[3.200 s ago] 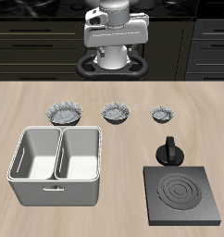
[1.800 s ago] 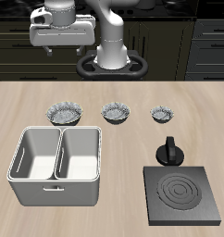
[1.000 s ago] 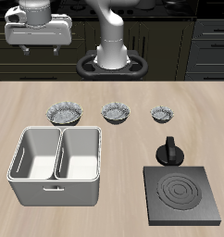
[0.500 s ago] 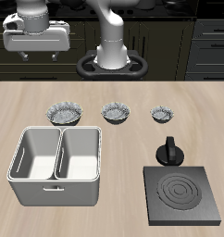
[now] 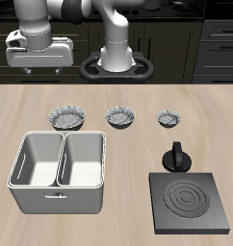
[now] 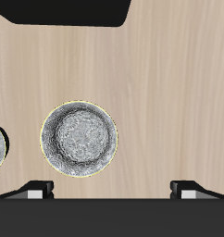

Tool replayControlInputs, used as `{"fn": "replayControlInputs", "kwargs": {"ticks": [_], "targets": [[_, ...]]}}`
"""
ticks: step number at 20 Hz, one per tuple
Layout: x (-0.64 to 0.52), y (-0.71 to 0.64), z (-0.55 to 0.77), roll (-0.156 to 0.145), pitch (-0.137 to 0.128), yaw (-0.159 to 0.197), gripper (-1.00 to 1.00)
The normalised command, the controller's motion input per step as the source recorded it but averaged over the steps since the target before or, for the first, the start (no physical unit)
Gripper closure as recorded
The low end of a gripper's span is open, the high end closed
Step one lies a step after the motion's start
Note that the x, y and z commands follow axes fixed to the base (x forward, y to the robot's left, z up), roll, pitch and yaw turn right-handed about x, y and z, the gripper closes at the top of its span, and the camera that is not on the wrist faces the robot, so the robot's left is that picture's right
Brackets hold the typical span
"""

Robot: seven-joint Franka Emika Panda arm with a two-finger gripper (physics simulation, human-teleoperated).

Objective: Place the largest bowl inside the left compartment of the bowl drainer

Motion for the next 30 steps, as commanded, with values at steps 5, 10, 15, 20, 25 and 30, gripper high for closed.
{"fn": "replayControlInputs", "kwargs": {"ticks": [5, 10, 15, 20, 25, 30], "targets": [[-0.05, 0.0, -0.56, 0.006, 0.052, -0.002, -1.0], [-0.11, -0.07, -0.39, -0.014, 0.022, -0.029, -1.0], [-0.03, -0.1, -0.42, -0.027, 0.044, -0.015, -1.0], [0.02, -0.05, -0.33, -0.016, 0.028, -0.009, -1.0], [0.06, 0.09, -0.33, 0.012, 0.026, 0.005, -1.0], [0.06, 0.14, -0.3, 0.021, 0.04, -0.001, -1.0]]}}
